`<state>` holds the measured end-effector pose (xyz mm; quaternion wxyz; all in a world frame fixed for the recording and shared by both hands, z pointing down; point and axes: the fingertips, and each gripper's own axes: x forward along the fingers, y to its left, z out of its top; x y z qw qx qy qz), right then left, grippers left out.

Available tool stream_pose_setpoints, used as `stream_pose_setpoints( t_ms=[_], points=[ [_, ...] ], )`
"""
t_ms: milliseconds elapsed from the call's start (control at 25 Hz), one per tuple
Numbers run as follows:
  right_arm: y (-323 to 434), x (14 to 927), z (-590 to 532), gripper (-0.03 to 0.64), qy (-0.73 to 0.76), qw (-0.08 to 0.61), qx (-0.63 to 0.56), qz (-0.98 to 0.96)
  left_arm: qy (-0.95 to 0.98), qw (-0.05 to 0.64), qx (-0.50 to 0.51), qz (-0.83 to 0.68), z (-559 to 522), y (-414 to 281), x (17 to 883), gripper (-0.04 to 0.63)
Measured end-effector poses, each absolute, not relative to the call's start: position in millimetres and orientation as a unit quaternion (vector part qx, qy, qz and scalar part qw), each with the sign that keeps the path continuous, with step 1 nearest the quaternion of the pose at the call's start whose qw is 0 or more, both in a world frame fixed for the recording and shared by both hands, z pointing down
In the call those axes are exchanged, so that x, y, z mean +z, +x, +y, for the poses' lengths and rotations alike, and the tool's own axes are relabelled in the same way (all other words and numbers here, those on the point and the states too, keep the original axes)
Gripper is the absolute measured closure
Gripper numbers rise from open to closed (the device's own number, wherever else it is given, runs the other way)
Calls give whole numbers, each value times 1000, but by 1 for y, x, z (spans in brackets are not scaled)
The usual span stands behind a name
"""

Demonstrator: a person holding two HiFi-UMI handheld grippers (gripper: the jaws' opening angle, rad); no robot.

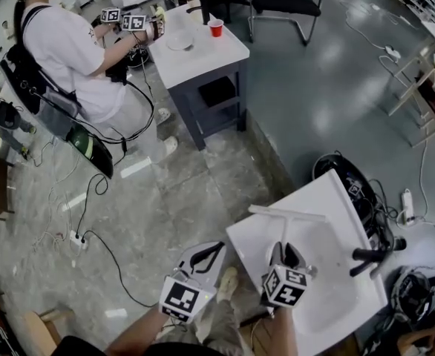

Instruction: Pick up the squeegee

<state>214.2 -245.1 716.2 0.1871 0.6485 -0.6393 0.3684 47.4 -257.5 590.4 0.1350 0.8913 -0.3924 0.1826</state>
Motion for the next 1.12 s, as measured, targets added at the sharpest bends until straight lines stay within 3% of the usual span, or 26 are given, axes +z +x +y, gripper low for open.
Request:
stream_pose_setpoints(
  t_ms=[400, 1120],
  points=[
    [214, 703, -242, 541, 650, 187, 357, -644, 885, 155, 185, -397, -246, 42, 582, 594],
    [212, 617, -220, 541, 681, 137, 307, -651, 906, 102, 150, -383, -222, 33, 528, 594]
  ],
)
